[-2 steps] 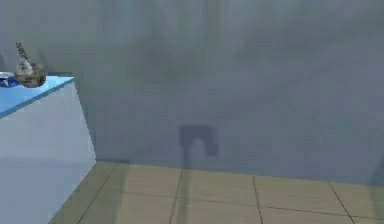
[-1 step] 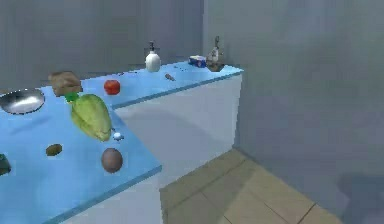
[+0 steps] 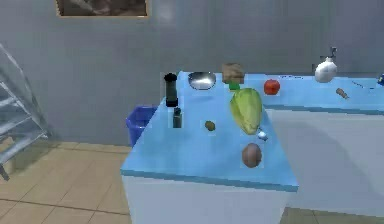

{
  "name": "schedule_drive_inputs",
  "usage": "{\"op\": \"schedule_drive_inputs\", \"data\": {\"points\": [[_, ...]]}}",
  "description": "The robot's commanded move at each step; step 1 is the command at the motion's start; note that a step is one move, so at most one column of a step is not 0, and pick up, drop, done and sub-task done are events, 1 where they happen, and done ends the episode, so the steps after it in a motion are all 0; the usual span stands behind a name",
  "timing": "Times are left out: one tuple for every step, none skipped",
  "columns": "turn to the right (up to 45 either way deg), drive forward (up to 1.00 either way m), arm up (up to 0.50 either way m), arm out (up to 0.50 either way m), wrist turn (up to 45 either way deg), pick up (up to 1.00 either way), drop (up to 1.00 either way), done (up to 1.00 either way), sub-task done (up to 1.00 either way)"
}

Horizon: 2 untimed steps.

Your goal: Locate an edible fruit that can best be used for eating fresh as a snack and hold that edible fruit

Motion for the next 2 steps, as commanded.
{"op": "schedule_drive_inputs", "data": {"points": [[-45.0,0.00,0.00,0.00,0.0,0.00,0.00,0.00,0.00],[-21.0,0.00,0.00,0.00,0.0,0.00,0.00,0.00,0.00]]}}
